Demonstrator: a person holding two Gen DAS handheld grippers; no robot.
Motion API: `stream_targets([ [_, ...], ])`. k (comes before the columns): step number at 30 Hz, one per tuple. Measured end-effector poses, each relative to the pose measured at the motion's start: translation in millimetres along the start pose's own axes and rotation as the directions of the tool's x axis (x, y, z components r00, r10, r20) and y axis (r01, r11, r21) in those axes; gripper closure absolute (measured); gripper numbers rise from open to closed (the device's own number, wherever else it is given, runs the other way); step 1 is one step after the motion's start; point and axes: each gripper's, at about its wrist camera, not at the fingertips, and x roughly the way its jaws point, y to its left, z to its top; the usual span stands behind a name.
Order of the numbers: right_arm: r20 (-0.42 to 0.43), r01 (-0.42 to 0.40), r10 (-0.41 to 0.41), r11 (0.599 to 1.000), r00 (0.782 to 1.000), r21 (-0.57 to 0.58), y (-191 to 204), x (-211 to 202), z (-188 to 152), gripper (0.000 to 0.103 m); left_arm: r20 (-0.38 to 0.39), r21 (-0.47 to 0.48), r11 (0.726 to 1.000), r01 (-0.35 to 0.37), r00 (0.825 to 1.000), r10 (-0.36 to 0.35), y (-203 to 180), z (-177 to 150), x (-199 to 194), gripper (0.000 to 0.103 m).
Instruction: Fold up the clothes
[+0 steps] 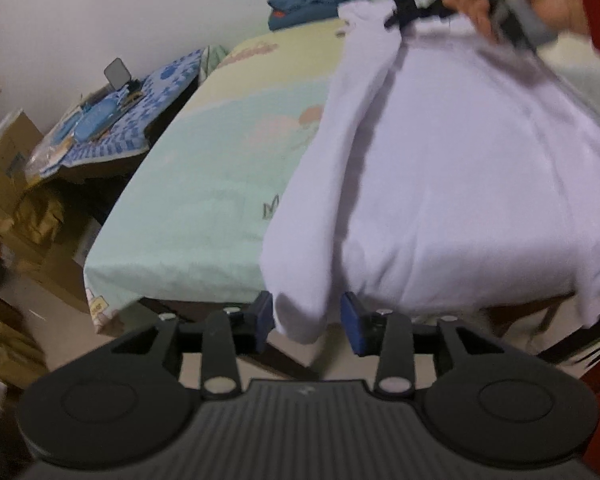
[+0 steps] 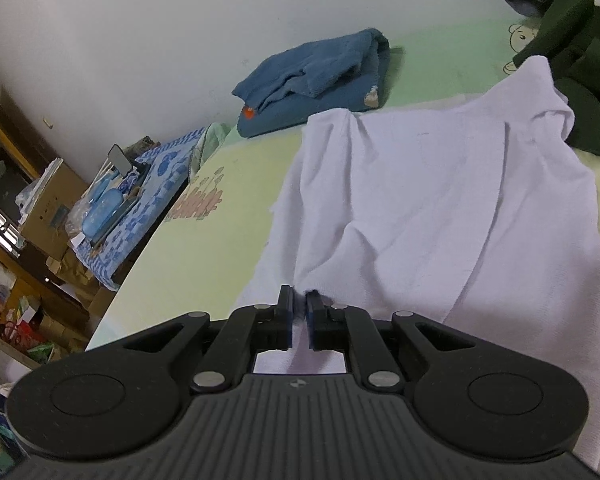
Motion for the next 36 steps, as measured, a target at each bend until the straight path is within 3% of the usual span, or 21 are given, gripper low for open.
stream_targets([
  [3,0.002,0.0,0.0,1.0,1.0,0.008,0.7,-0.6,0.1,0.093,-0.003,0.019,1.0,-0.009,1.0,0.009,-0.4,-2.4,3.7,0.095],
  [5,-0.001,0.003,-0.003,1.0,1.0,0.022,-0.9,-0.1,0.6,0.092,0.012,0.02,1.0,-0.02,1.0,0.019,1.0,-2.1,-0.1,0.099],
  [10,0.015,0.006,-0.007,0.999,1.0,0.043,-5.0,-1.7,3.6,0.093,0.054,0.028,1.0,0.009,0.999,-0.011,6.9,8.2,-26.6,0.1],
  [16,0.04,0.008,-0.009,1.0,0.999,0.028,-5.3,-5.8,10.5,0.095,0.084,0.007,0.988,0.157,0.984,-0.157,9.3,24.5,-59.6,0.1],
  [21,0.058,0.042,-0.039,0.998,0.998,-0.041,-1.8,-7.5,13.6,0.097,0.074,-0.009,0.964,0.264,0.962,-0.263,-1.3,28.0,-58.6,0.1],
  [29,0.022,0.058,-0.057,0.997,0.998,-0.054,-14.2,4.0,12.4,0.097,0.004,0.022,0.937,0.349,0.937,-0.349,-27.1,27.3,-25.7,0.1],
  [34,0.014,0.052,-0.052,0.997,0.999,-0.05,-21.3,3.5,9.1,0.095,-0.038,0.038,0.931,0.362,0.932,-0.361,-33.8,22.0,-16.2,0.099],
  [36,0.006,0.028,-0.028,0.999,1.0,-0.023,-26.6,0.0,9.3,0.088,-0.045,0.042,0.931,0.363,0.932,-0.361,-29.1,21.5,-19.1,0.094],
])
